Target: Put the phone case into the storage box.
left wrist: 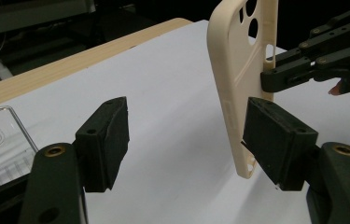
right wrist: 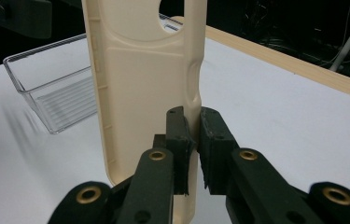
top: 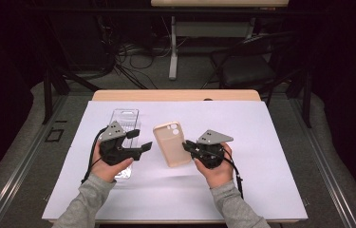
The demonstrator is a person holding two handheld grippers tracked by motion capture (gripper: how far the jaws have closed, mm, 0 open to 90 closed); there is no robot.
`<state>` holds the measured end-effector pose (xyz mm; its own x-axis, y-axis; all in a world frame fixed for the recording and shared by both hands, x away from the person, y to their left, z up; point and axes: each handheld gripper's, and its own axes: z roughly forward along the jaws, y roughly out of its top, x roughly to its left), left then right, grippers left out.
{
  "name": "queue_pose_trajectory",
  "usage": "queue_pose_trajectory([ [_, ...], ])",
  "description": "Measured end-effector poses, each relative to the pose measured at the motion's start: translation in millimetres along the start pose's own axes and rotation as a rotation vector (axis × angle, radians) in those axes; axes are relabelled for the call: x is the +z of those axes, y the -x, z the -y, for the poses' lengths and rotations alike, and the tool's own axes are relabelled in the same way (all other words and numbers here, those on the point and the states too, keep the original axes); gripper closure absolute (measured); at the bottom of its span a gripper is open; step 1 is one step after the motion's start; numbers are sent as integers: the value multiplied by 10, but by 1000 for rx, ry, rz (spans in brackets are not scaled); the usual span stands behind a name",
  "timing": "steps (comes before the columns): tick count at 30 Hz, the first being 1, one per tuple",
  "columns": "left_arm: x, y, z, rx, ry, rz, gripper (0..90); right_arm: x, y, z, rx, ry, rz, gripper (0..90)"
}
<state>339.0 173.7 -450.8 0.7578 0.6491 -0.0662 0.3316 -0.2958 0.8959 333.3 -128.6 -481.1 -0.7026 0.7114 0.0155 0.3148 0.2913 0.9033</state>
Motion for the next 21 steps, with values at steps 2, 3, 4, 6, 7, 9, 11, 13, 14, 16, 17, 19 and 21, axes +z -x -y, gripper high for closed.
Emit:
queue_pose_trajectory([
  [2,-8,9,-9,4,2,-6,315,6,-5,2,-5,-4,1,832],
  [3,-14,11,-14,9,2,-10,315,8,-7,3,-6,-4,0,832],
  [4,-19,16,-18,10,3,-11,315,9,-9,4,-8,-4,0,832],
  [6,-31,26,-29,9,4,-14,315,11,-17,3,-10,-5,-2,832],
  [7,-36,31,-34,14,6,-16,315,12,-22,3,-9,-6,-2,832],
  [9,-49,47,-46,19,6,-19,319,15,-26,3,-12,-7,0,833],
  [11,-61,63,-58,29,7,-25,322,15,-35,3,-16,-8,5,832],
  [13,-70,82,-69,35,6,-32,327,17,-45,3,-23,-7,11,832],
  [14,-74,91,-73,40,10,-39,328,20,-51,3,-27,-7,12,832],
  [16,-80,104,-82,47,8,-43,334,24,-62,3,-30,-11,13,832],
  [17,-81,109,-85,48,8,-43,338,28,-71,4,-27,-13,12,833],
  [19,-84,117,-89,54,9,-45,346,34,-84,5,-33,-13,13,832],
  [21,-86,123,-93,56,5,-47,349,41,-100,5,-40,-16,12,832],
])
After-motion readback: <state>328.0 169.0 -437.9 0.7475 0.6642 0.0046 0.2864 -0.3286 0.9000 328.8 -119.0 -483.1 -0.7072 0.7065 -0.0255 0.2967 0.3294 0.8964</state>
